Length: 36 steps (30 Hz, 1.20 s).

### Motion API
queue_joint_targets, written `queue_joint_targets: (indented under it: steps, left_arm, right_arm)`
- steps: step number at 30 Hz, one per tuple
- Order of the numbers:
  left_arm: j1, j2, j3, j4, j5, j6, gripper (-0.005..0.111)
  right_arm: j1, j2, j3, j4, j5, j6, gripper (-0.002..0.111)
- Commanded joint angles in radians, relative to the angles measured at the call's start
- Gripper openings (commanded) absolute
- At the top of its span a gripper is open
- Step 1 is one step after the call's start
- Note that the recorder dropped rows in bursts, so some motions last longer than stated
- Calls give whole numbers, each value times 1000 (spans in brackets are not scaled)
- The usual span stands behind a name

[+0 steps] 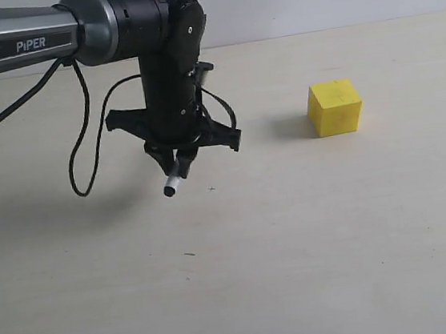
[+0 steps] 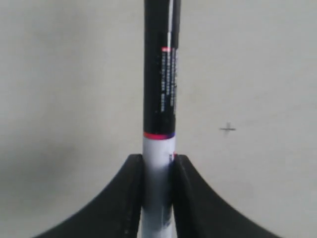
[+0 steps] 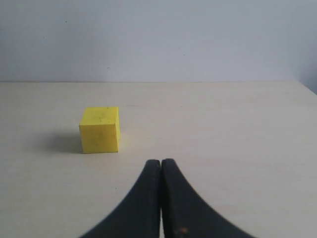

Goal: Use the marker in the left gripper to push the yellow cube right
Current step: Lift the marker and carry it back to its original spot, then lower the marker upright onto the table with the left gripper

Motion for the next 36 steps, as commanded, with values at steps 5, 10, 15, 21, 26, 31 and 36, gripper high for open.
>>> queue_joint_targets:
  steps: [5,10,15,21,26,31,36]
  left_arm:
    - [-33,-8,31,-110,-48,-223,0]
    - [-95,-8,99,-82,-252,-366,0]
    - [-105,-8,118,39,-240,-483,0]
    - [-105,-8,133,87,-225,-504,0]
    - [-105,-8,153,87,-225,-502,0]
    - [-105,-8,154,75,-225,-497,0]
    - [-105,-8,154,75,-225,-497,0]
  right_arm:
    - [4,-6,3,4,-10,-2,0]
    - [4,-6,3,0,-10,-2,0]
    - [4,-6,3,0,-10,-2,0]
    - [4,-6,3,0,-10,-2,0]
    - [4,-6,3,0,-10,-2,0]
    - [4,-6,3,0,-10,-2,0]
    - [4,-6,3,2,-10,-2,0]
